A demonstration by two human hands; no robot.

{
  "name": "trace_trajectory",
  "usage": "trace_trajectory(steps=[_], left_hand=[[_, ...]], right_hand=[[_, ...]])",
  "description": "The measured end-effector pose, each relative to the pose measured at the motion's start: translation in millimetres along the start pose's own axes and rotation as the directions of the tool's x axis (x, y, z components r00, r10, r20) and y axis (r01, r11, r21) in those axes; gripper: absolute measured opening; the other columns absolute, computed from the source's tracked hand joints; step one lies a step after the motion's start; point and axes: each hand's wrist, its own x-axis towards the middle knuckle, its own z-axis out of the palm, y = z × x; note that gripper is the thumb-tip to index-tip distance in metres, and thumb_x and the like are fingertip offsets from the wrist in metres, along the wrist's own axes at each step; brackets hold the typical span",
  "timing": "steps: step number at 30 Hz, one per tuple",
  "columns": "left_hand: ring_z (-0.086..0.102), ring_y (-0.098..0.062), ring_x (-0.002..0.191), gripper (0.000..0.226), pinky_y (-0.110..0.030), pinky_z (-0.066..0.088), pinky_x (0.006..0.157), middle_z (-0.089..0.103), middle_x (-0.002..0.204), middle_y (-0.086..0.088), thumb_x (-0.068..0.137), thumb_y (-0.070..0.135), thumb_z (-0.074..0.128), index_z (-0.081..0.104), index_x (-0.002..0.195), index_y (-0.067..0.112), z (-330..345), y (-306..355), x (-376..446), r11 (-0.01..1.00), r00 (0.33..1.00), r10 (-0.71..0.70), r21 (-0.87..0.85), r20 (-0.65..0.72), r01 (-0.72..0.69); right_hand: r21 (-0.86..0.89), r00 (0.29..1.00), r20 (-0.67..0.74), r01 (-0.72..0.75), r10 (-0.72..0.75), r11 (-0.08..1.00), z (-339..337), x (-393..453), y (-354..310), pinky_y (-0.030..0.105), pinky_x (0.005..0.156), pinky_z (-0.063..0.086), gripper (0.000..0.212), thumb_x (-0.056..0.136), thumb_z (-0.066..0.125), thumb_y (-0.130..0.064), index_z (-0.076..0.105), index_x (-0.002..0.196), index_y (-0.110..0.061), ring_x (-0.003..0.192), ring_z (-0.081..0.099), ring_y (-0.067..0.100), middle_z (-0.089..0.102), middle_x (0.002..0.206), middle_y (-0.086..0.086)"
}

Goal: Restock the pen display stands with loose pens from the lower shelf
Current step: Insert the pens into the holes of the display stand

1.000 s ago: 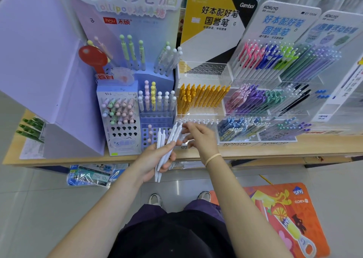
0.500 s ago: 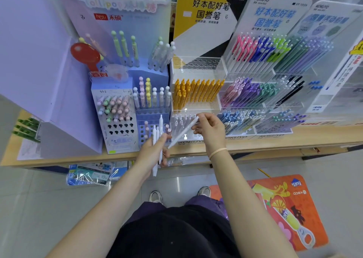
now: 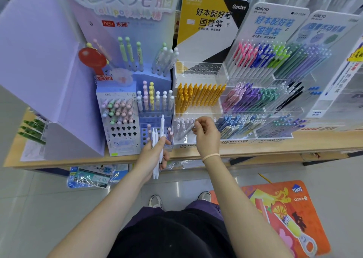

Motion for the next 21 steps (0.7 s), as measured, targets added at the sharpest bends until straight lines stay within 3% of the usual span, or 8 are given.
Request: trace_trajectory(steps=[5,14,21], left_hand=[[0.027,-0.010,0.037,0.032,-0.018,0.021,0.036,0.042,0.054,0.000,0.105,0.041,0.046,0.061,0.103,0.013,-5,-1,1,1.000,0.999,-0.001,0.019,0.033,0.001],[0.024,-0.008,0.038,0.032,-0.018,0.020,0.035,0.035,0.055,0.003,0.102,0.042,0.050,0.062,0.106,0.012,-11,-3,2,0.999,0.996,-0.015,-0.033,0.086,0.018],[0.023,-0.008,0.038,0.037,-0.018,0.019,0.035,0.033,0.055,0.003,0.102,0.042,0.051,0.061,0.112,0.008,-14,-2,1,1.000,0.995,-0.006,-0.029,0.102,0.009]], right_hand=[[-0.083,0.999,0.022,0.048,-0.047,0.995,3,1,1,0.044,0.076,0.056,0.005,0.099,0.055,-0.008,0.060,0.098,-0.008,0.078,0.067,0.025,0.067,0.084,0.007],[-0.138,0.989,0.134,0.086,-0.068,0.987,15,2,4,0.038,0.079,0.056,0.007,0.096,0.060,-0.007,0.066,0.100,-0.007,0.082,0.066,0.021,0.069,0.087,0.006],[-0.236,0.969,0.243,0.102,-0.043,0.966,24,-4,10,0.025,0.077,0.049,0.005,0.091,0.067,-0.010,0.072,0.093,-0.008,0.080,0.062,0.015,0.070,0.086,0.005]])
